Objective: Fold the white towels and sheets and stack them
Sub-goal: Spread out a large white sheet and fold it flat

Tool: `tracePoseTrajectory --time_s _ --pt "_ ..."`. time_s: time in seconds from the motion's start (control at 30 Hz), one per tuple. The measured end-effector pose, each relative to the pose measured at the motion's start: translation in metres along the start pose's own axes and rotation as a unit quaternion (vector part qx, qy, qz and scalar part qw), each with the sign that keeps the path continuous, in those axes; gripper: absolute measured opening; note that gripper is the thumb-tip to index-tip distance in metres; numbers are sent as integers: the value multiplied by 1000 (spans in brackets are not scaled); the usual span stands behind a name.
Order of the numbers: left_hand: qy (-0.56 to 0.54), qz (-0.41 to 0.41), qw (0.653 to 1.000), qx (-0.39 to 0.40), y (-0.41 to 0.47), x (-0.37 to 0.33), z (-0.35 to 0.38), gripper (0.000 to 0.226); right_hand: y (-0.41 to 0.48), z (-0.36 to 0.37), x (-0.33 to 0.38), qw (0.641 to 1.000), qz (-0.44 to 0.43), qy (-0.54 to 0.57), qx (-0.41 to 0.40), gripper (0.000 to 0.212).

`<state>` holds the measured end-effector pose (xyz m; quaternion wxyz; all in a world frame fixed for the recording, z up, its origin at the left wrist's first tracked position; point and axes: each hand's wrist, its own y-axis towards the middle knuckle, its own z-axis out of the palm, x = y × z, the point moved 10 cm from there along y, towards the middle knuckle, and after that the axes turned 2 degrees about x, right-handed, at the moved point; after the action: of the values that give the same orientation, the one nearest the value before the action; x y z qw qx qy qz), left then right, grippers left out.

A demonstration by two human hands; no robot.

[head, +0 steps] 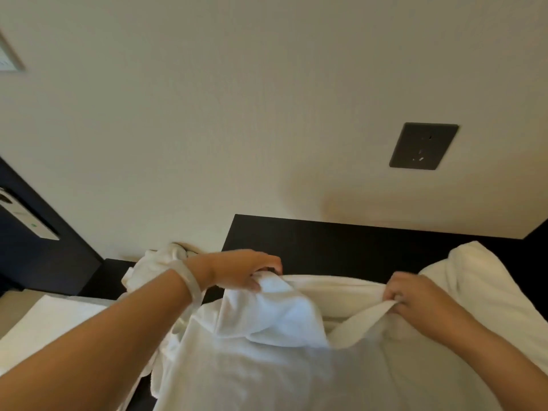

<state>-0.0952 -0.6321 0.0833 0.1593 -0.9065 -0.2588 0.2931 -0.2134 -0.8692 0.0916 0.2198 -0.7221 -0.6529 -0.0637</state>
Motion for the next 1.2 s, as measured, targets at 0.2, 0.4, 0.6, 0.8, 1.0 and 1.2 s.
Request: tracePoseTrajectory --time_s 0.2,0.4,0.6,0.8,1.0,1.2 --pt "192 -61 976 -82 -4 44 -92 24 75 -68 17 988 -50 -1 -148 25" --pt "393 -171 884 -187 6 102 -161 33 160 -36 -14 993 11 -104 -54 6" --pt "192 -251 947 -57 35 180 -95 23 178 -7 -49 998 62 -22 25 32" --pt "-63 -280 955 -67 39 216 -67 59 179 -19 -61 995 46 69 47 26" --pt "-66 -215 970 -96 52 210 -76 17 185 -10 -53 995 12 70 68 24" --pt "-57 -224 952 -203 49 215 -101 17 188 -35 -63 982 86 106 -130 28"
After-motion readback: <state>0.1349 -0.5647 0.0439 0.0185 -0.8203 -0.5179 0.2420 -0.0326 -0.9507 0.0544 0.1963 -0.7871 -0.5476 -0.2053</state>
